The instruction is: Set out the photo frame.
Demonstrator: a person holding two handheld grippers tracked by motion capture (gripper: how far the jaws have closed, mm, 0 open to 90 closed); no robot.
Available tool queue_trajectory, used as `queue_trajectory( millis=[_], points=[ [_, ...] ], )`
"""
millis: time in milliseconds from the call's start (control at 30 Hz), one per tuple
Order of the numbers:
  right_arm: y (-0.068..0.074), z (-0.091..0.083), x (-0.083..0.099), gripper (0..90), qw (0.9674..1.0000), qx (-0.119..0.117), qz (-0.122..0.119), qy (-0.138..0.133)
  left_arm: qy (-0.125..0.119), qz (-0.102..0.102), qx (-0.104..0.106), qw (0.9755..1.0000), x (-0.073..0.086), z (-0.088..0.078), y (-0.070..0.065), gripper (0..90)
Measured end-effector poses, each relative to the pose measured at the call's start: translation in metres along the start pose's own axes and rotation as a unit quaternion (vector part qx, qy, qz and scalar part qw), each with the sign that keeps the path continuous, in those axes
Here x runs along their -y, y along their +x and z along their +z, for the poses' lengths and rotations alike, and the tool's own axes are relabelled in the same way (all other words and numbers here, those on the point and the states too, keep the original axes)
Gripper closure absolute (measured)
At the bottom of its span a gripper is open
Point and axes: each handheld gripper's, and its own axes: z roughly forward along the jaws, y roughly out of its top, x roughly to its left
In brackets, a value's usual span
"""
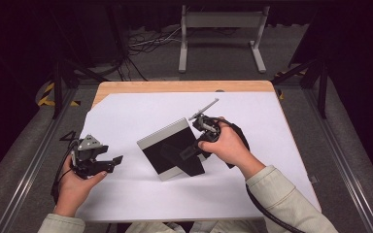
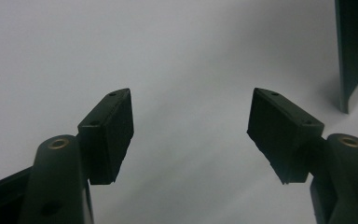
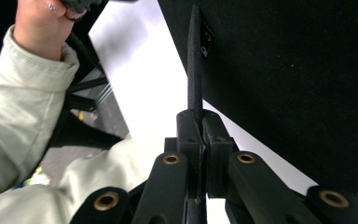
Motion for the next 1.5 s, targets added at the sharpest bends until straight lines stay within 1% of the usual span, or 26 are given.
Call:
queue_trajectory(
  millis=[33, 67, 133, 167, 233, 300, 400, 500, 533, 567, 600, 633, 667, 733, 800, 900, 967, 1100, 1133, 1167, 1200, 1233, 1333, 1500],
  points=[
    [0.0, 0.0, 0.0, 87.9, 1.0, 0.0, 0.0, 0.0, 0.0, 0.0, 0.0, 1.0, 0.0, 0.0, 0.0, 31.8],
    [-0.002, -0.002, 0.001, 88.0, 0.9998, 0.007, -0.012, -0.016, 0.0, 0.0, 0.0, 1.0, 0.0, 0.0, 0.0, 31.8],
    [-0.003, -0.003, 0.001, 88.0, 0.9996, 0.01, -0.017, -0.021, -0.001, -0.002, 0.0, 1.0, 0.0, 0.0, 0.0, 31.8],
    [-0.005, -0.006, 0.002, 88.0, 0.9987, 0.017, -0.029, -0.038, -0.002, -0.003, -0.001, 1.0, 0.0, 0.0, 0.0, 31.8],
    [-0.006, -0.006, 0.003, 87.9, 0.9984, 0.019, -0.033, -0.043, -0.001, -0.001, -0.002, 1.0, 0.0, 0.0, 0.001, 31.8],
    [-0.009, -0.008, 0.004, 87.9, 0.997, 0.022, -0.047, -0.057, 0.001, 0.0, -0.001, 1.0, 0.0, 0.001, 0.0, 31.8],
    [-0.014, -0.01, 0.006, 88.0, 0.9943, 0.031, -0.065, -0.079, -0.001, -0.002, -0.001, 1.0, 0.0, 0.001, 0.0, 31.8],
    [-0.018, -0.012, 0.009, 88.0, 0.9904, 0.043, -0.079, -0.105, -0.001, -0.001, -0.001, 1.0, 0.0, 0.001, 0.0, 31.8],
    [-0.02, -0.013, 0.01, 88.0, 0.9885, 0.046, -0.086, -0.115, -0.001, -0.003, 0.0, 1.0, 0.0, 0.001, 0.0, 31.8],
    [-0.021, -0.014, 0.01, 88.0, 0.9877, 0.048, -0.088, -0.12, 0.001, -0.002, 0.001, 1.0, -0.001, 0.002, 0.0, 31.8],
    [-0.021, -0.014, 0.01, 88.0, 0.9877, 0.048, -0.088, -0.12, 0.001, -0.002, 0.001, 1.0, -0.001, 0.002, 0.0, 31.8],
    [-0.022, -0.015, 0.011, 88.0, 0.9865, 0.05, -0.093, -0.126, 0.0, 0.001, 0.0, 1.0, -0.001, 0.002, 0.0, 31.8],
    [-0.024, -0.015, 0.013, 88.0, 0.985, 0.053, -0.095, -0.134, 0.0, 0.0, 0.0, 1.0, -0.001, 0.003, 0.0, 31.8],
    [-0.027, -0.016, 0.015, 88.0, 0.983, 0.057, -0.098, -0.144, 0.001, 0.001, 0.001, 1.0, -0.001, 0.002, 0.0, 31.8],
    [-0.031, -0.015, 0.018, 87.9, 0.9805, 0.055, -0.104, -0.157, 0.0, 0.001, 0.001, 1.0, -0.002, 0.002, 0.0, 31.7],
    [-0.035, -0.014, 0.022, 88.0, 0.9781, 0.055, -0.105, -0.171, 0.0, 0.002, 0.002, 1.0, -0.002, 0.003, -0.001, 31.7],
    [-0.038, -0.012, 0.025, 88.0, 0.9757, 0.057, -0.116, -0.177, 0.002, 0.002, 0.002, 1.0, -0.002, 0.003, -0.001, 31.7],
    [-0.042, -0.009, 0.03, 87.9, 0.9727, 0.05, -0.133, -0.184, 0.002, 0.001, 0.002, 1.0, -0.002, 0.004, -0.002, 31.7],
    [-0.042, -0.009, 0.03, 87.9, 0.9727, 0.05, -0.133, -0.184, 0.002, 0.001, 0.002, 1.0, -0.002, 0.004, -0.002, 31.7],
    [-0.044, -0.007, 0.032, 87.9, 0.9699, 0.042, -0.146, -0.19, 0.002, 0.001, 0.002, 1.0, -0.002, 0.004, -0.002, 31.7],
    [-0.045, -0.007, 0.033, 87.9, 0.9688, 0.039, -0.152, -0.191, 0.002, 0.001, 0.001, 1.0, -0.002, 0.004, -0.002, 31.7],
    [-0.045, -0.007, 0.033, 87.9, 0.9688, 0.039, -0.152, -0.191, 0.002, 0.001, 0.001, 1.0, -0.002, 0.004, -0.002, 31.7],
    [-0.047, -0.006, 0.035, 87.9, 0.9645, 0.031, -0.173, -0.197, 0.003, 0.001, 0.002, 1.0, -0.002, 0.005, -0.002, 31.7],
    [-0.053, -0.003, 0.041, 87.9, 0.9584, 0.023, -0.192, -0.209, 0.003, 0.001, 0.002, 1.0, -0.002, 0.005, -0.002, 31.7]
  ],
)
